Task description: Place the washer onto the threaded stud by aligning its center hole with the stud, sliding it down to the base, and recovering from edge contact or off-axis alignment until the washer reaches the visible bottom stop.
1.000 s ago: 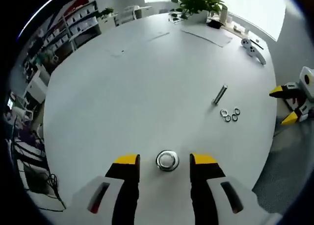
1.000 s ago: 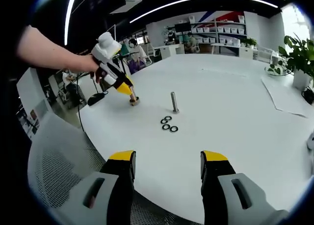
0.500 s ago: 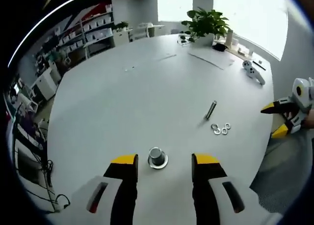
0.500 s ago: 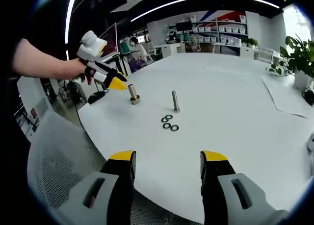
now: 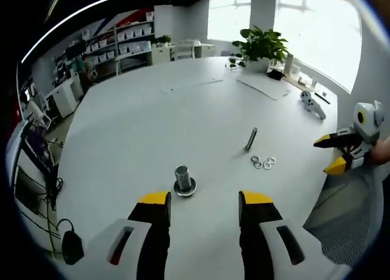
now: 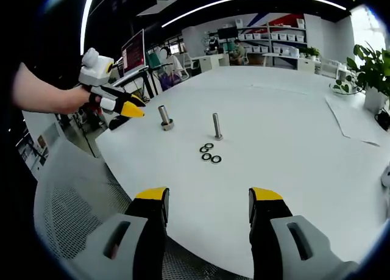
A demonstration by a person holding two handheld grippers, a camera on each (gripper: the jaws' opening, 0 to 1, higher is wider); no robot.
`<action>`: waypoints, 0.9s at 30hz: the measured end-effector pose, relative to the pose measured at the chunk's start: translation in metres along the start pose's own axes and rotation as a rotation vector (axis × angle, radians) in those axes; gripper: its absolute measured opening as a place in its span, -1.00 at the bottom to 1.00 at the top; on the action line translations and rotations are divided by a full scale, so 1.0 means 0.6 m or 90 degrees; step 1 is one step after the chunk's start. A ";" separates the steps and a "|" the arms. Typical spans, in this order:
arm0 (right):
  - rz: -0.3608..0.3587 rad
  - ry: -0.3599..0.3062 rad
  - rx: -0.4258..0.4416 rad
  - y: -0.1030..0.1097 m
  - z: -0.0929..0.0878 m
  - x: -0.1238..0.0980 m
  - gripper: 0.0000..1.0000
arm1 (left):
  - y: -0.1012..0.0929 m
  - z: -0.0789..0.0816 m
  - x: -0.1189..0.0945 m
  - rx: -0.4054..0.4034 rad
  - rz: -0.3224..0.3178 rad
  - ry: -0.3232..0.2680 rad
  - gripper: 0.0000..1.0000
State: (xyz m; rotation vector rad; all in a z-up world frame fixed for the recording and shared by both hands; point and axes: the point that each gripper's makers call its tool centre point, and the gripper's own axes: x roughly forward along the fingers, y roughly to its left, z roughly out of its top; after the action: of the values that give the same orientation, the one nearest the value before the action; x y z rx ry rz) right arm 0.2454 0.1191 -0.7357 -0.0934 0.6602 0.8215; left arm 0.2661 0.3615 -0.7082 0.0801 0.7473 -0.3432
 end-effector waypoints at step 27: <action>0.002 0.006 -0.003 0.001 -0.003 0.001 0.11 | -0.020 -0.109 -0.070 -0.050 0.016 -0.017 -0.15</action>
State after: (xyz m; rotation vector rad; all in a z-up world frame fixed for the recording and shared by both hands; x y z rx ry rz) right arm 0.2442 0.1192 -0.7371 -0.0999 0.6681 0.8266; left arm 0.1907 0.3746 -0.7272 0.0114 0.7316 -0.2901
